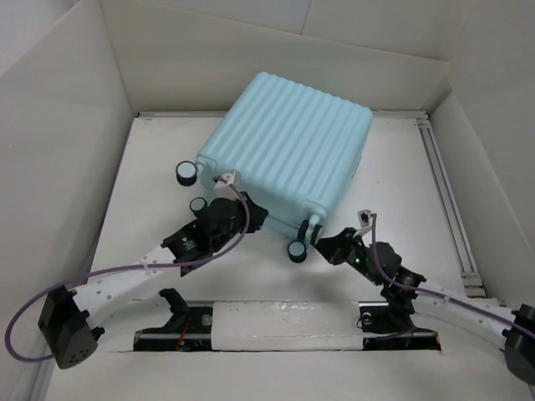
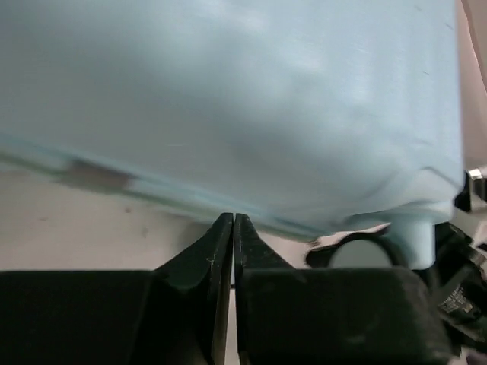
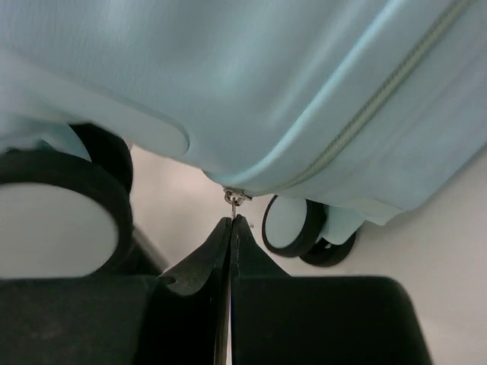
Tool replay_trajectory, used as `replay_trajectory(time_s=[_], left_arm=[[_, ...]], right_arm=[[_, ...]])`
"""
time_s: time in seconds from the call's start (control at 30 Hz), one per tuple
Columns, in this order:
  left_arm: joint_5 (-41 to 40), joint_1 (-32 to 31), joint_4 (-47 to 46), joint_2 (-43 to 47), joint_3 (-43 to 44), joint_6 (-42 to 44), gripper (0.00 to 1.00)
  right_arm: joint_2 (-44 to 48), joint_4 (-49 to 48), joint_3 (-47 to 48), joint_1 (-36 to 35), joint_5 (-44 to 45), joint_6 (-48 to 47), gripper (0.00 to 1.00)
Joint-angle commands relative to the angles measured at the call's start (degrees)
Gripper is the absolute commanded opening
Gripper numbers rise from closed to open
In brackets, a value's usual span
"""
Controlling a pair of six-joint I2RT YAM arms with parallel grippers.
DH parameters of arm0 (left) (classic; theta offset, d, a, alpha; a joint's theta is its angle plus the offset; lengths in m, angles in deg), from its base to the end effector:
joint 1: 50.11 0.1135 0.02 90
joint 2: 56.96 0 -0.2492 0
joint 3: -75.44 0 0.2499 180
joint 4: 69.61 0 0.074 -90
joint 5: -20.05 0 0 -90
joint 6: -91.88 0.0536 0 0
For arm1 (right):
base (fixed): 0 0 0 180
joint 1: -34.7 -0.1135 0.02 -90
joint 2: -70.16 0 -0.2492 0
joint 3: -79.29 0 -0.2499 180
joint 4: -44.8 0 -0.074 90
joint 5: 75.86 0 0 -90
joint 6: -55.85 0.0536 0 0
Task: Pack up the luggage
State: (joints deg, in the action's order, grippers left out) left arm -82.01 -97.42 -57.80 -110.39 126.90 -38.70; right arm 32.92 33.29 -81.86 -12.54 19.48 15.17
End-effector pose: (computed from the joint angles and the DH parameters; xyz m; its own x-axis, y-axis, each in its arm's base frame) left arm 0.1737 -0.1718 0.2749 -0.5008 -0.3954 -0.7700 0.3364 0.7308 -0.5940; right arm 0.1294 0.1326 0.1702 -0.5598 0.5068 -0.6556 -0.3739 0.5515 0.7456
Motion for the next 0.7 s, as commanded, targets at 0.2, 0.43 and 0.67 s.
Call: replay_trajectory(time_s=[0.2, 0.43, 0.67], left_arm=[[-0.43, -10.78, -7.05, -1.85, 5.33, -1.08, 0.0], [-2.27, -20.7, -3.01, -5.97, 9.02, 3.39, 0.53], [4.06, -21.77, -8.81, -14.13, 12.53, 5.24, 0.81]], right_arm=[[-2.14, 5.63, 21.84, 14.47, -4.78, 0.43, 0.0], [-2.5, 10.91, 25.91, 26.24, -22.39, -2.3, 0.0], [-2.58, 10.91, 21.07, 26.24, -21.16, -3.35, 0.0]])
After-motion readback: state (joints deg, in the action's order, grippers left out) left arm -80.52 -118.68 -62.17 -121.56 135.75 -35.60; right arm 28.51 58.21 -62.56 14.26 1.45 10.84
